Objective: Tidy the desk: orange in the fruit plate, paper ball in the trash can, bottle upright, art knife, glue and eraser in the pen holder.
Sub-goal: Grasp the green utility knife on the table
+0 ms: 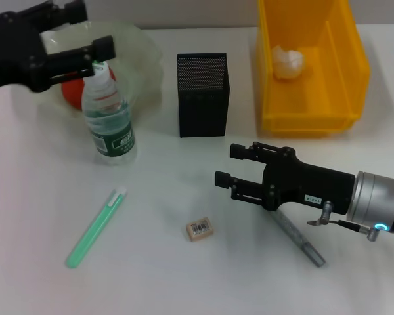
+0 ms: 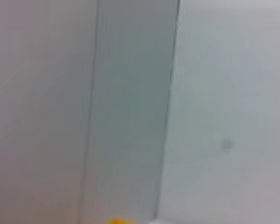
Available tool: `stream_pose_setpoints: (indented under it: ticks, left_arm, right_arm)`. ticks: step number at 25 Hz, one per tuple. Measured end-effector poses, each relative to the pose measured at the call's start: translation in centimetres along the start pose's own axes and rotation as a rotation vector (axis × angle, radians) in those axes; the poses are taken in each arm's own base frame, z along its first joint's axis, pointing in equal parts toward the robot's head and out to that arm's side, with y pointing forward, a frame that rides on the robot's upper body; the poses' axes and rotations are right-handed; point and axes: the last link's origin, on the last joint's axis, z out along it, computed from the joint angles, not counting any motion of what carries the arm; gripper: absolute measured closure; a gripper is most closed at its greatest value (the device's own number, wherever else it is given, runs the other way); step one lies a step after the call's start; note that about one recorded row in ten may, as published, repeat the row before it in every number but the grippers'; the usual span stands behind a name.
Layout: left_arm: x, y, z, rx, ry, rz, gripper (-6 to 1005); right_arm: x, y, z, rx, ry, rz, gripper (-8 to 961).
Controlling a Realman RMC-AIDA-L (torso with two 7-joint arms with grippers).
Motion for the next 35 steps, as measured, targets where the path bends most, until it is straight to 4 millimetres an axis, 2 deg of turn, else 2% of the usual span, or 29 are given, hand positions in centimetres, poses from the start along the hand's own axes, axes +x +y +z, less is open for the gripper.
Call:
stream_pose_setpoints:
  ticks: [3,5,6,9,10,13,14,15,16,17,18,19,20,21,23,25,26,27,29,35]
  left_arm:
    - [-1.0,0.3,-0.7,-0.036,0.056,-0.049,182]
    - [-3.0,1.5,-1.4,-0.113,0.123,-0.079,182]
    - [-3.0,1.5,-1.4,-0.113,0.123,-0.079,183]
    - [-5.6,2.9,-1.6,-0.160,0.141,-0.066,183]
    - [-7.3,3.6,-1.5,-0.169,0.123,-0.072,184]
    - [-9.1,4.3,-1.0,-0.179,0.082,-0.090,184]
    - [-9.1,4.3,-1.0,-0.179,0.082,-0.090,184]
    - [-9.5,4.4,-0.9,-0.183,0.068,-0.090,185]
    - [-10.2,4.6,-0.6,-0.189,0.042,-0.097,185]
    - [-10.4,4.7,-0.5,-0.191,0.034,-0.101,185]
    - [-10.6,4.7,-0.3,-0.194,0.022,-0.108,185]
    - [-10.9,4.8,-0.2,-0.199,0.008,-0.116,186]
    - [-11.1,4.8,0.0,-0.200,-0.002,-0.122,186]
    - [-11.3,4.9,0.1,-0.199,-0.011,-0.127,186]
    - [-11.6,4.9,0.1,-0.193,-0.023,-0.133,186]
    - [-11.8,5.0,0.1,-0.187,-0.026,-0.140,187]
    - [-11.9,5.0,0.0,-0.187,-0.026,-0.143,187]
    - [-11.9,5.0,0.0,-0.187,-0.026,-0.143,187]
    - [-12.1,5.1,0.0,-0.185,-0.026,-0.152,187]
    - [-12.3,5.1,0.0,-0.177,-0.029,-0.152,188]
  right_arm:
    - [0.0,0.0,0.0,-0.001,-0.001,-0.001,275]
    - [-0.1,0.0,0.0,0.001,-0.004,-0.002,275]
    - [-0.3,-0.1,0.0,0.003,-0.011,-0.003,275]
    - [-1.2,-0.2,-0.2,-0.014,-0.049,-0.019,275]
    - [-2.3,0.0,-0.4,-0.047,-0.088,-0.051,276]
    - [-4.7,-0.1,-0.8,-0.085,-0.169,-0.108,276]
    - [-4.7,-0.1,-0.8,-0.085,-0.169,-0.108,276]
    - [-6.8,-0.4,-1.0,-0.101,-0.219,-0.140,276]
    - [-6.8,-0.4,-1.0,-0.101,-0.219,-0.140,276]
    - [-8.7,-0.6,-1.0,-0.124,-0.248,-0.156,276]
    - [-8.7,-0.6,-1.0,-0.124,-0.248,-0.156,276]
    - [-9.8,-0.6,-0.8,-0.143,-0.258,-0.163,276]
    - [-11.9,-0.6,-0.6,-0.180,-0.254,-0.155,277]
    - [-11.9,-0.6,-0.6,-0.180,-0.254,-0.155,277]
    - [-13.9,-0.4,-0.4,-0.215,-0.205,-0.149,277]
    - [-16.4,-0.5,-0.4,-0.203,-0.078,-0.096,277]
    - [-17.2,-0.6,-0.4,-0.183,-0.036,-0.083,277]
    - [-17.2,-0.6,-0.4,-0.183,-0.036,-0.083,276]
    - [-19.4,-0.5,-0.2,-0.091,0.162,-0.051,276]
    - [-20.5,-0.2,-0.3,0.031,0.371,-0.025,279]
